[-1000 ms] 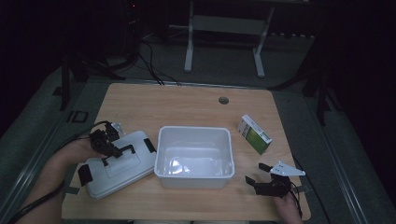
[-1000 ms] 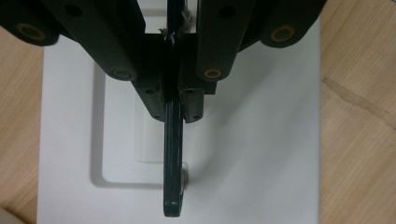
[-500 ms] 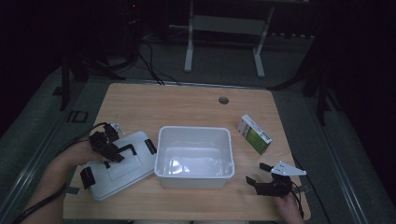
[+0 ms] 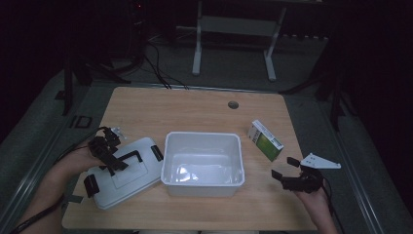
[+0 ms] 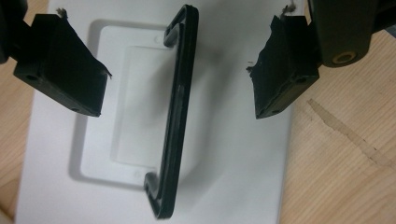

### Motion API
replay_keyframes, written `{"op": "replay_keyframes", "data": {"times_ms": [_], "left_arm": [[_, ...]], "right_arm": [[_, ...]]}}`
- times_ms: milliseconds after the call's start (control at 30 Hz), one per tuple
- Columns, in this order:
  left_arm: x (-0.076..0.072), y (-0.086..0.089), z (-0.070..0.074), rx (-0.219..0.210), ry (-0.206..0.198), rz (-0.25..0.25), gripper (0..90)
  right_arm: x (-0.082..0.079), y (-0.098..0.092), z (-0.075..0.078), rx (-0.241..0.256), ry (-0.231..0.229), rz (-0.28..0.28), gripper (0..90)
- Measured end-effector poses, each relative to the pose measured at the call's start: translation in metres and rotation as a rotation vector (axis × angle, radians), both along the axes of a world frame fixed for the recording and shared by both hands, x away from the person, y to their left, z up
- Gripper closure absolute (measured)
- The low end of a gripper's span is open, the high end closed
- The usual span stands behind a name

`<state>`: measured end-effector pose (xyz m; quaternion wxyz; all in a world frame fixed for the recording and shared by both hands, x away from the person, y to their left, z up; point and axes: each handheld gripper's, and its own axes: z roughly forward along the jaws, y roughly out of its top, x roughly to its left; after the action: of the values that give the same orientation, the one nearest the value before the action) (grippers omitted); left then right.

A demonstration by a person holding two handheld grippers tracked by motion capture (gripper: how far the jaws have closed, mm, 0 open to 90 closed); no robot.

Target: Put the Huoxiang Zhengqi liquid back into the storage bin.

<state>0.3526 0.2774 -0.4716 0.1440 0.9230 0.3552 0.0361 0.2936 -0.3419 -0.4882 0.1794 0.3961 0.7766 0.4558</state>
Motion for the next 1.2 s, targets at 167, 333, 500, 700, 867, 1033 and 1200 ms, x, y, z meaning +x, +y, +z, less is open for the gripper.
{"op": "replay_keyframes", "data": {"times_ms": [167,333,500,700,867,1033,1200], "left_arm": [[0.000,-0.001,0.001,0.016,0.001,-0.011,18.0],[0.000,-0.002,0.003,0.012,-0.002,-0.013,17.9],[0.000,-0.002,0.002,0.026,-0.002,-0.019,17.9],[0.000,-0.002,0.001,0.015,0.003,-0.021,17.9],[0.001,-0.003,0.001,0.022,0.007,-0.032,18.0],[0.002,-0.003,0.000,0.036,0.001,-0.031,17.9],[0.003,-0.003,-0.002,0.039,0.012,-0.033,17.9]], "right_arm": [[0.021,-0.005,0.017,-0.012,-0.011,-0.023,14.0],[0.046,-0.008,0.023,-0.047,0.003,-0.049,14.1],[0.067,-0.008,0.021,-0.060,0.036,-0.049,13.8],[0.084,-0.006,0.016,-0.066,0.060,-0.044,17.7],[0.098,-0.002,0.015,-0.093,0.083,-0.033,22.3],[0.109,0.005,0.016,-0.119,0.108,-0.016,25.8],[0.117,0.012,0.018,-0.167,0.124,-0.012,31.1]]}}
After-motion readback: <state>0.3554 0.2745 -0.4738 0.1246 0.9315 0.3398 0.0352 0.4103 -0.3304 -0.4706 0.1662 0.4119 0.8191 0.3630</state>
